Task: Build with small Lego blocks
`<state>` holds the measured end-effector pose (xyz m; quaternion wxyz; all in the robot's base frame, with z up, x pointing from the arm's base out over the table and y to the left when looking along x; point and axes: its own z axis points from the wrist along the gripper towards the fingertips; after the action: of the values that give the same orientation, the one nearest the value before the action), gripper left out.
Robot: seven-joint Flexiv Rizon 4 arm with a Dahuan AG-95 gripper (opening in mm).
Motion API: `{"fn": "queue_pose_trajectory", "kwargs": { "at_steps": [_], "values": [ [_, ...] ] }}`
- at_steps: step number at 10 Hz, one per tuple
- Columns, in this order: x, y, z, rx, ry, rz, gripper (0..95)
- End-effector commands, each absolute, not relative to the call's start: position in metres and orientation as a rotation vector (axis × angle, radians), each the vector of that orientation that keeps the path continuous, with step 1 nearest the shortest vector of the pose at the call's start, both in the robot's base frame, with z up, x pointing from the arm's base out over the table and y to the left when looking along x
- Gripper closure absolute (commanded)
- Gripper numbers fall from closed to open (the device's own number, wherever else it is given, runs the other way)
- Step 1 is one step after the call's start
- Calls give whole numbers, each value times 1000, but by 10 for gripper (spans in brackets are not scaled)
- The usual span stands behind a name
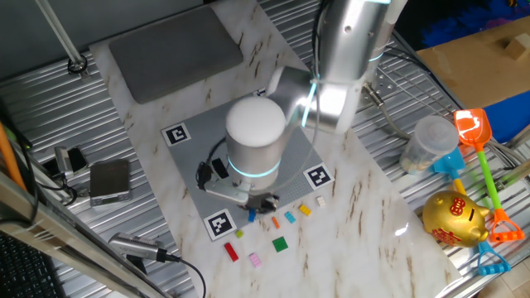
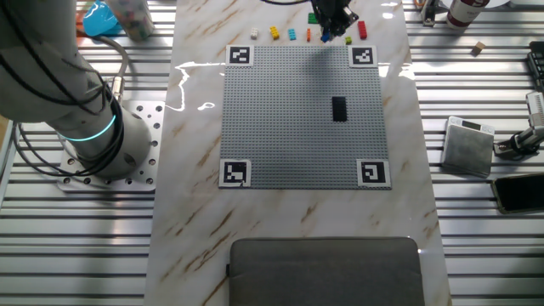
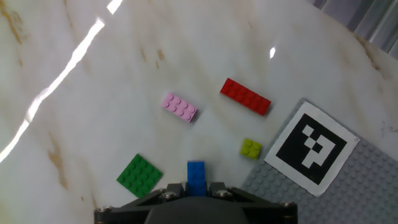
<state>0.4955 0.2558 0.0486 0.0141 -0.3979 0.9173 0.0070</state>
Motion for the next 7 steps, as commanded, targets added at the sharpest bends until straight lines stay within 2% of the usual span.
{"fn": "queue_pose_trajectory", "kwargs": {
  "at_steps": [1,7],
  "values": [
    [493,233,50,-1323,2830,-1,950],
    [490,212,51,-1398,2804,-36,950]
  ]
}}
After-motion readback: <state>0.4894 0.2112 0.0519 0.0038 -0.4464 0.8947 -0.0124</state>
